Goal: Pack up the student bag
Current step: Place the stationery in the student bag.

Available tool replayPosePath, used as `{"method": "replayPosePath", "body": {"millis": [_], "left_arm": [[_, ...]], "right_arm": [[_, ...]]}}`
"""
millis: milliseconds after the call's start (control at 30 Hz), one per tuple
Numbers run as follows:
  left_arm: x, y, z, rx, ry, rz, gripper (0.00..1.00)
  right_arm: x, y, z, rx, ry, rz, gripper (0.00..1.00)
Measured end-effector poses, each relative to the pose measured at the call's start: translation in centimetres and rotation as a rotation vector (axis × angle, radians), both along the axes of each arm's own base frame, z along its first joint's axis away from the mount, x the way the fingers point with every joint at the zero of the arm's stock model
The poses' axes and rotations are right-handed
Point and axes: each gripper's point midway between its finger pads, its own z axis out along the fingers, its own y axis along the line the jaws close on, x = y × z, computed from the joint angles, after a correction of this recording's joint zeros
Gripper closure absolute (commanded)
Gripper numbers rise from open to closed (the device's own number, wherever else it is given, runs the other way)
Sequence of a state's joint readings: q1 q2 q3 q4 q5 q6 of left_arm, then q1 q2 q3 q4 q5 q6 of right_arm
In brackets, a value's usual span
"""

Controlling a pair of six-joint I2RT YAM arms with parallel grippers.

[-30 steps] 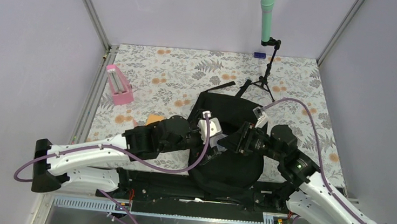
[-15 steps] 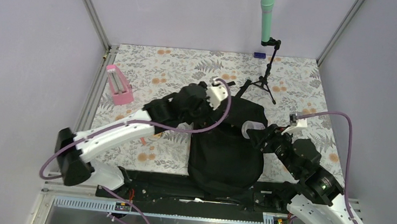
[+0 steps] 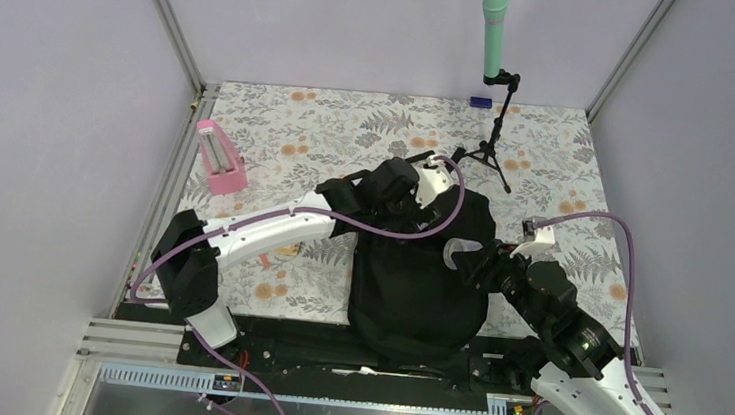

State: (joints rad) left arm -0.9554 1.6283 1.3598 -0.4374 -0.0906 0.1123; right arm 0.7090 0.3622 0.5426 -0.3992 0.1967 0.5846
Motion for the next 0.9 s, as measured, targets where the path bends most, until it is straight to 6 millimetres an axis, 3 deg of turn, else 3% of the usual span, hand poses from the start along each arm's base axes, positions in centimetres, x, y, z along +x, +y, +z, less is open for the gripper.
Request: {"method": "replayPosePath", "body": {"millis": [67, 100, 267, 500, 700, 833, 900], "left_arm": [[0.1, -0.3, 0.1, -0.004, -0.005, -0.007, 0.65], [0.2, -0.4, 0.1, -0.007, -0.008, -0.011, 0.71], [0.1, -0.9, 0.3, -0.029, -0.004, -0.016, 0.86], [-0.4, -1.3, 0.4, -0.063, 0.033, -0.012, 0.95], [-0.9, -1.6, 1.3, -0.116, 0.116, 0.009, 0.96], [-1.2, -1.6, 1.6, -0.145, 0.165, 0.026, 0.95], [-1.3, -1.6, 1.6, -0.156, 0.187, 0.032, 0.95]], "right_arm": [[-0.1, 0.1, -0.2, -0.002, 0.005, 0.006, 0.49], [0.0, 0.1, -0.3, -0.003, 0.006, 0.008, 0.49], [0.3, 1.0, -0.9, 0.012, 0.002, 0.028, 0.51], [1.6, 2.4, -0.9, 0.045, -0.016, 0.038, 0.53], [2.9, 4.7, -0.4, 0.063, -0.042, 0.063, 0.56], [3.1, 6.7, -1.4, 0.035, -0.040, 0.098, 0.59], [3.1, 7.7, -2.8, -0.008, -0.036, 0.098, 0.59]]}}
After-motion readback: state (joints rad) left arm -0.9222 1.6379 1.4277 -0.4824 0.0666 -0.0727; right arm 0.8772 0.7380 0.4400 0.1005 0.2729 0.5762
